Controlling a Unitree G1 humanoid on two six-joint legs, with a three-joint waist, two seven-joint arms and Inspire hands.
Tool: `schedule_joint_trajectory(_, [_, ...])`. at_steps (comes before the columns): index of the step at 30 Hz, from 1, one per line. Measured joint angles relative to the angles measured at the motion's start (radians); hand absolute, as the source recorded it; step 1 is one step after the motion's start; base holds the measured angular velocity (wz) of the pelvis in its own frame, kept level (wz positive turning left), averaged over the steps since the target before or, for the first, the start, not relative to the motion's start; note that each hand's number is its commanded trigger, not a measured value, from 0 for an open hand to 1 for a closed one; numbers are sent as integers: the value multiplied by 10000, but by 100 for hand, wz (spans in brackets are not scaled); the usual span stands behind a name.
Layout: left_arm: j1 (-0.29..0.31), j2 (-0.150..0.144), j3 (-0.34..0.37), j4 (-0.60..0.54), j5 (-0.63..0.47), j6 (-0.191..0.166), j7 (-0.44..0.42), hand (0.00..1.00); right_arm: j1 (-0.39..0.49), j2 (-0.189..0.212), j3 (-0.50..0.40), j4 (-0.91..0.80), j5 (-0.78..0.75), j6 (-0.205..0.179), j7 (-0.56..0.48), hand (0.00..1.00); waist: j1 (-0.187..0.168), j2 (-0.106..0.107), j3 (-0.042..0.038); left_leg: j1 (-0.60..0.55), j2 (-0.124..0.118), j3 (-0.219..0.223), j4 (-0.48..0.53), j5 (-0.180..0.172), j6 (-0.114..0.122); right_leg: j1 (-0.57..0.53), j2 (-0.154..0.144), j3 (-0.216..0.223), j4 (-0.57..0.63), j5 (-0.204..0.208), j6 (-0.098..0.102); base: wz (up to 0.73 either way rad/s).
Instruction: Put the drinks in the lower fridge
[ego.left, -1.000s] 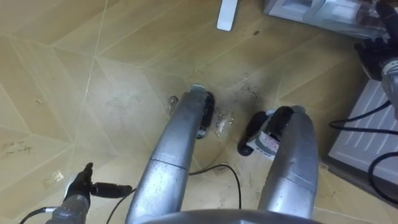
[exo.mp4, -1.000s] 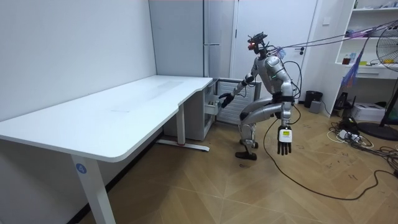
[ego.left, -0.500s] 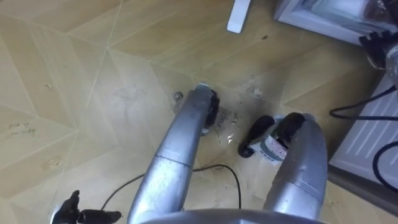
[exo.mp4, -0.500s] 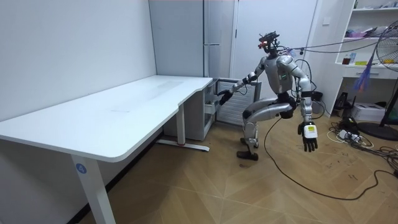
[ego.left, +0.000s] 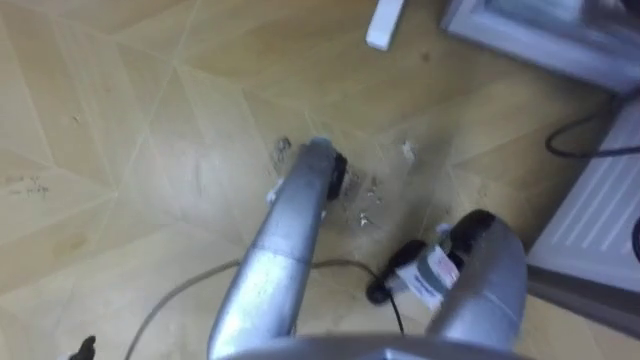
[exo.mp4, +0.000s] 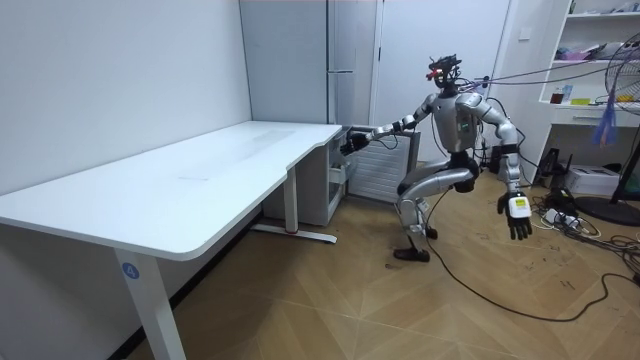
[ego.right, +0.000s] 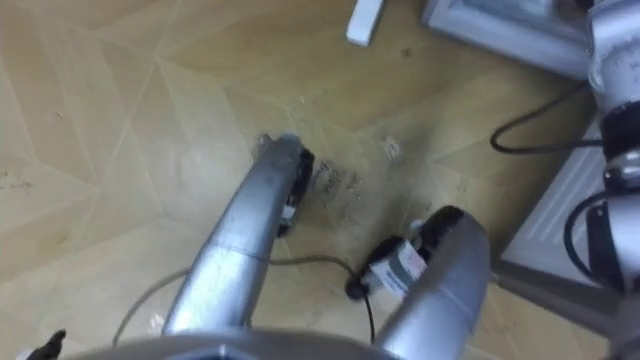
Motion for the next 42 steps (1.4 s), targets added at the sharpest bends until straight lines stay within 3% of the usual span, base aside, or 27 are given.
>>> schedule_joint_trajectory(3, [89, 33, -216, -5, -35, 141, -9, 0, -1, 15, 19, 13, -3, -83, 279, 0, 108, 4, 2, 85, 0, 8, 44, 93, 122, 196, 2, -74, -1, -82, 72, 9])
schedule_joint_trajectory(6, [88, 66, -421, -34, -121, 40, -77, 0, 0, 35, 29, 88, -5, -83, 553, 0, 208, 3, 3, 146, -17, 59, 102, 29, 254, 299, 3, -73, -13, -121, 153, 3])
schedule_joint_trajectory(11, [91, 376, -536, -132, -120, 36, -423, 0, 48, 50, 30, 186, -52, -86, 893, 0, 258, -2, 9, 221, 2, 65, 262, -159, 275, 439, 13, -51, 13, -204, 270, -3])
schedule_joint_trajectory(20, [175, 895, -724, -719, -131, 135, -482, 0, 92, 57, 414, 839, -353, -84, 1582, 0, 212, -3, 8, 260, 7, 128, 376, -171, 298, 406, 18, 93, 124, -194, 359, -1])
schedule_joint_trajectory(26, [180, 950, -723, -835, -128, 293, -761, 0, 486, 56, 572, 1411, -1156, -65, 2368, 0, 233, -9, 5, 335, 16, 115, 324, -168, 292, 511, 57, 45, 39, -182, 371, 0])
schedule_joint_trajectory(31, [175, 1100, -677, -834, -120, 418, -1022, 0, 1568, 58, 1398, 1865, -2158, 147, 3212, 0, 363, -22, -10, 980, 228, -108, -233, -154, 261, 1284, 400, -341, -815, -20, 470, -7])
schedule_joint_trajectory(34, [-29, 1102, -674, -772, -131, 516, -1172, 0, 2641, 61, 1907, 1892, -2758, 271, 3809, 0, 387, -69, -42, 1689, 358, -181, -1146, 26, 208, 1994, 718, -608, -1892, 372, 520, -7])
schedule_joint_trajectory(37, [-750, 1101, -662, -338, -327, 409, -1378, 0, 3626, 78, 2241, 2307, -3914, 493, 4725, 0, 415, -54, -64, 2671, 513, -239, -2386, 298, 200, 2861, 1186, -793, -3324, 1021, 570, -8])
schedule_joint_trajectory(40, [-1205, 1004, -703, 131, -339, 220, -1393, 0, 3982, 208, 2347, 2775, -4690, 509, 5196, 0, 300, -46, -111, 3321, 562, -301, -3274, 472, 179, 3437, 1477, -939, -4345, 1395, 629, -12])
schedule_joint_trajectory(42, [-1792, 635, -702, 946, -342, 66, -1403, 0, 4351, 394, 2349, 3252, -5636, 519, 5596, 0, 234, -18, -143, 4044, 732, -235, -4172, 657, 234, 4049, 1823, -966, -5420, 1843, 625, -20])
